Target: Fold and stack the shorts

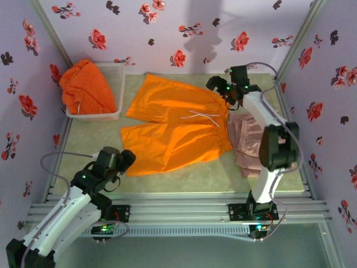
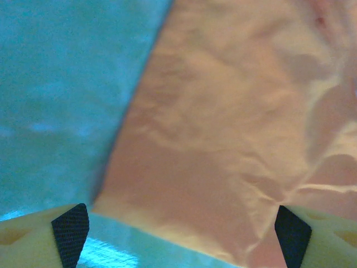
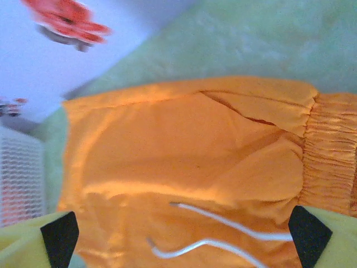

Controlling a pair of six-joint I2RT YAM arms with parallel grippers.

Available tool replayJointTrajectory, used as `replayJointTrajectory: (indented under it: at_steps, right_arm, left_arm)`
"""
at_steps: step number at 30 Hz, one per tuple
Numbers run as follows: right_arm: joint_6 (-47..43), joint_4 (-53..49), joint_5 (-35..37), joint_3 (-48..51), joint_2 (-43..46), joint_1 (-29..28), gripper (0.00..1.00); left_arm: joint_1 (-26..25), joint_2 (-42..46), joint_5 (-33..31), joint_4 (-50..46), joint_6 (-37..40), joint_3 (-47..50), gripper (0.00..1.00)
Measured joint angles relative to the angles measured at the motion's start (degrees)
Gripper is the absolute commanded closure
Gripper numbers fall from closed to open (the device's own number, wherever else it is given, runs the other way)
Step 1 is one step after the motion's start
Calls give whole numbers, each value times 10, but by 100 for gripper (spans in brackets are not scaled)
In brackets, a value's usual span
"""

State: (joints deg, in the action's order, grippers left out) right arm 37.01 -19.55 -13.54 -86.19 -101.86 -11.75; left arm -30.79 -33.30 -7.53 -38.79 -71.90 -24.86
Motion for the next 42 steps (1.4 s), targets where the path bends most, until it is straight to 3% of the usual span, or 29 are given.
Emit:
replayJointTrajectory:
  at_steps: [7, 18, 28, 36, 42]
  right_arm:
    - [-68, 47, 10, 158, 200, -21, 1]
    - [-181, 33, 45, 282, 330, -30, 1]
    - [-248, 33, 27, 303, 359, -32, 1]
    - [-359, 14, 0, 308, 360, -73, 1]
    - [-529, -47, 24, 317, 368, -167, 1]
  left_arm:
    - [-7, -46, 1, 10, -50, 36, 24]
    - [-13, -146, 10, 96, -60, 44, 51]
    - [-16, -165, 13, 135, -54, 44, 100]
    - [-9, -152, -1, 117, -13, 35, 100]
    - [61, -117, -9, 75, 56, -23, 100]
